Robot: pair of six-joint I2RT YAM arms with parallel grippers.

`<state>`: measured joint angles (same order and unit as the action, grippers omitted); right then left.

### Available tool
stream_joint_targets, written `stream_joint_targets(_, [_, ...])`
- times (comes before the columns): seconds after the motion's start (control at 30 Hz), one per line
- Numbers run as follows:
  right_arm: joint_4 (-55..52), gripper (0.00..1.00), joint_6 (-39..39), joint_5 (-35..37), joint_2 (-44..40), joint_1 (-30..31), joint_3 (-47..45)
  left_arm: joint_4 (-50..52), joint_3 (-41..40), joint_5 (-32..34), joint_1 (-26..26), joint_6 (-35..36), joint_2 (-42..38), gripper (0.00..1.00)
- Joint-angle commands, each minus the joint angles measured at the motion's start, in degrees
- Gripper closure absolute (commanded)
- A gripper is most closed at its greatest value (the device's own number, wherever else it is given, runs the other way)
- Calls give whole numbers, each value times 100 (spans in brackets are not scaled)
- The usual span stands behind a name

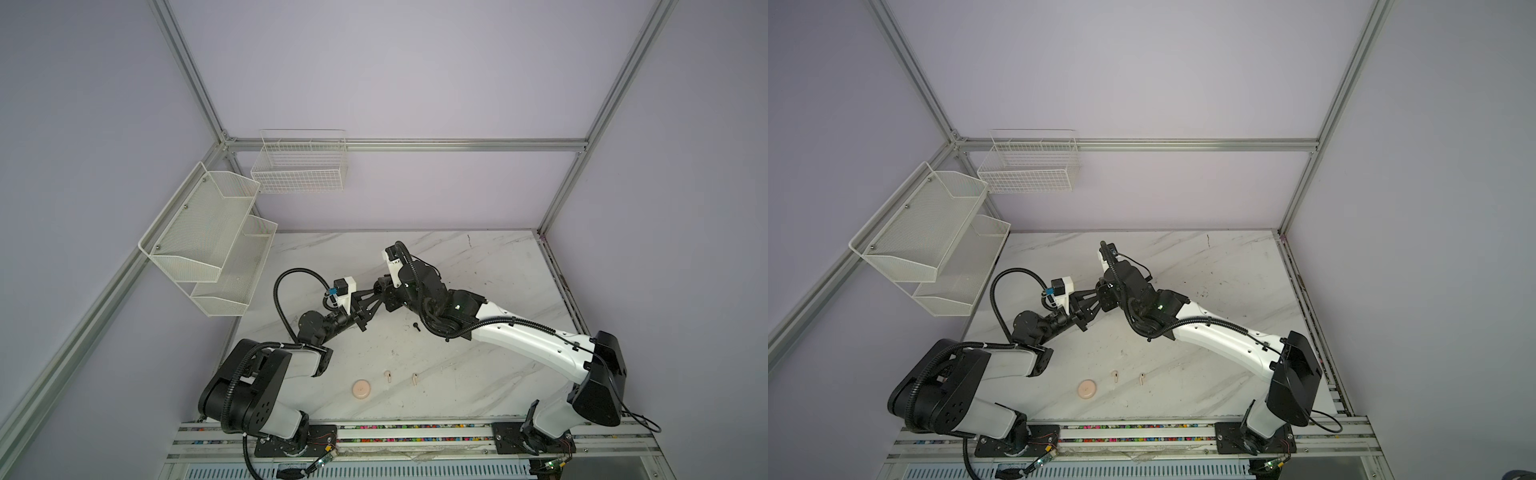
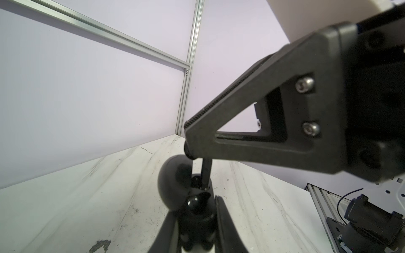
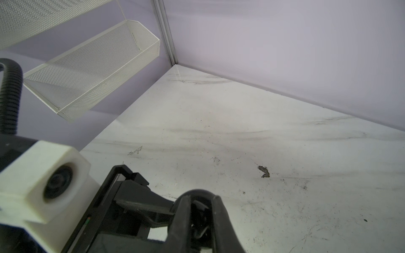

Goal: Insert wireless bluetooth earbuds into charging case
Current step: Insert the wireless bluetooth earbud into the charging case.

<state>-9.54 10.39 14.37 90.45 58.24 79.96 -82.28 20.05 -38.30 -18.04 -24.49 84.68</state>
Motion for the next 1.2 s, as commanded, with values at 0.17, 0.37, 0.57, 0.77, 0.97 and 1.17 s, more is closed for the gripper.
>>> stream_joint_targets(0.17, [200,89,-88,101,105,30,-91,-384,201,-19,-6,23,-191,100])
stream_joint_targets(0.37, [119,89,-103,126,75,30,-142,-385,190,-1,3,41,-199,100])
stream_joint_targets(0.57, [22,89,-183,249,12,60,-182,-378,182,5,17,58,-207,100])
stream_joint_targets(0.77, [122,89,-239,267,-157,91,-335,-378,169,33,20,33,-207,100])
stream_joint_targets(0.97, [292,89,-264,140,-296,127,-498,-383,174,40,20,-12,-198,100])
stream_joint_targets(1.17, [420,89,-248,132,-266,221,-576,-377,181,17,20,-38,-230,100])
